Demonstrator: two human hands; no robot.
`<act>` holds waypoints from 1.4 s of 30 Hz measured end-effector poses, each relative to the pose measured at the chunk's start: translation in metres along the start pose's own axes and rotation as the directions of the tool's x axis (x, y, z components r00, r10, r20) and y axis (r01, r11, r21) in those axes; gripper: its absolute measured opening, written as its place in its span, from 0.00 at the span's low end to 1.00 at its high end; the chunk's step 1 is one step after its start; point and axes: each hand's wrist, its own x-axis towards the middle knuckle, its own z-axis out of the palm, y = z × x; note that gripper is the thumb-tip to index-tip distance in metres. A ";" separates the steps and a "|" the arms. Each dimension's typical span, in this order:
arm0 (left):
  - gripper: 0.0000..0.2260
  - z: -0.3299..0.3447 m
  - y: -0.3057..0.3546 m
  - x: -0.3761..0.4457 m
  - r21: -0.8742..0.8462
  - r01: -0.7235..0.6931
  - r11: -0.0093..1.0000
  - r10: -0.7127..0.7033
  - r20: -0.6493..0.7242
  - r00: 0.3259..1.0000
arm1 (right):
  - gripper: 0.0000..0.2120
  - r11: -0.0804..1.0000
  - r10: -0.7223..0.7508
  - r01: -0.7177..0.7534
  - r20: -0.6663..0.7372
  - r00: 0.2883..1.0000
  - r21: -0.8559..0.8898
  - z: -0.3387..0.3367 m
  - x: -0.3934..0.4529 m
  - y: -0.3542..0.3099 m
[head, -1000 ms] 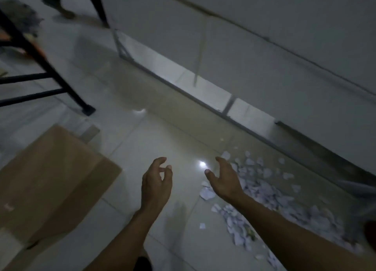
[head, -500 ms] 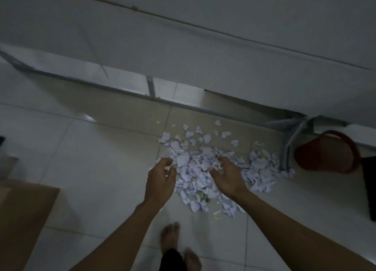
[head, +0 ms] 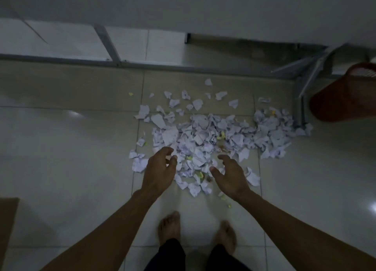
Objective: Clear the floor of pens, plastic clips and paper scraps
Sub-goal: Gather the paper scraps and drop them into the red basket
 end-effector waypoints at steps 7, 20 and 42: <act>0.16 0.070 -0.130 0.034 0.160 -0.109 0.981 0.101 0.061 0.993 | 0.20 0.977 -0.195 0.196 0.012 0.981 -0.081 0.082 0.084 0.077; 0.12 0.094 -0.278 0.056 0.500 -0.386 0.775 0.441 0.008 0.897 | 0.17 0.583 -0.773 0.746 0.063 0.631 -0.321 0.184 0.167 0.115; 0.11 0.102 -0.340 -0.013 0.638 -0.401 0.658 0.398 0.157 0.904 | 0.13 0.557 -0.786 0.720 0.018 0.618 -0.413 0.172 0.155 0.176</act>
